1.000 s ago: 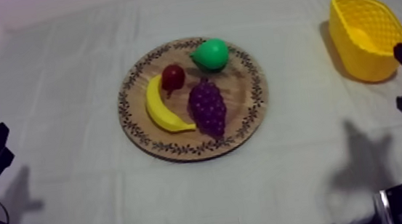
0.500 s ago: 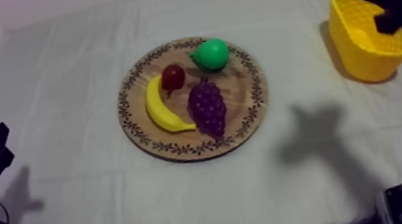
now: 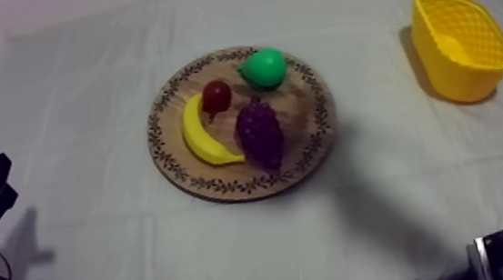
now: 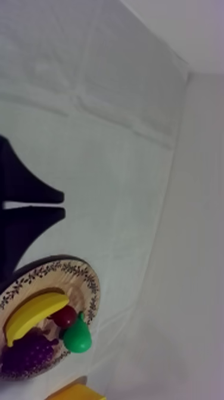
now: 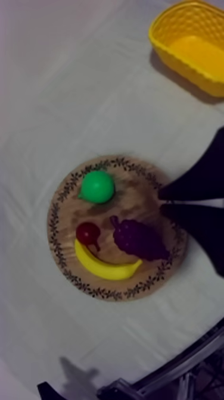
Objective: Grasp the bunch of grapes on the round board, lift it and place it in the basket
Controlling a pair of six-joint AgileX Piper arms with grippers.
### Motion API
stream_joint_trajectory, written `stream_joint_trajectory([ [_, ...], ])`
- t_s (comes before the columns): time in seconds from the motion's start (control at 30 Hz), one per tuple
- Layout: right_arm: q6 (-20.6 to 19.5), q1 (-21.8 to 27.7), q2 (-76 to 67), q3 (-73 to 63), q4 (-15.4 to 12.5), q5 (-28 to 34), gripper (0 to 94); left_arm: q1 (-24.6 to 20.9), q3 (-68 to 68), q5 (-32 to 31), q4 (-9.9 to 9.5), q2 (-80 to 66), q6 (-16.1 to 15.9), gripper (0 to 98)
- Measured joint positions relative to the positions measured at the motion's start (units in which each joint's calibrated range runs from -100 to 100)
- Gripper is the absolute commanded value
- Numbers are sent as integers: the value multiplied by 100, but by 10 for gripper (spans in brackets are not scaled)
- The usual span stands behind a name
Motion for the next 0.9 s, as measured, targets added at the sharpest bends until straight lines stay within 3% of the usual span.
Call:
stream_joint_trajectory([
  [0.27, -696, -255, 1234, -1698, 232, 1217, 4, 0, 0, 0, 0, 0, 0, 1],
  [0.6, -1679, -370, 2351, -2742, 442, 1376, 3, 0, 0, 0, 0, 0, 0, 1],
  [0.9, -2116, -537, 3141, -2835, 393, 1391, 3, 0, 0, 0, 0, 0, 0, 1],
])
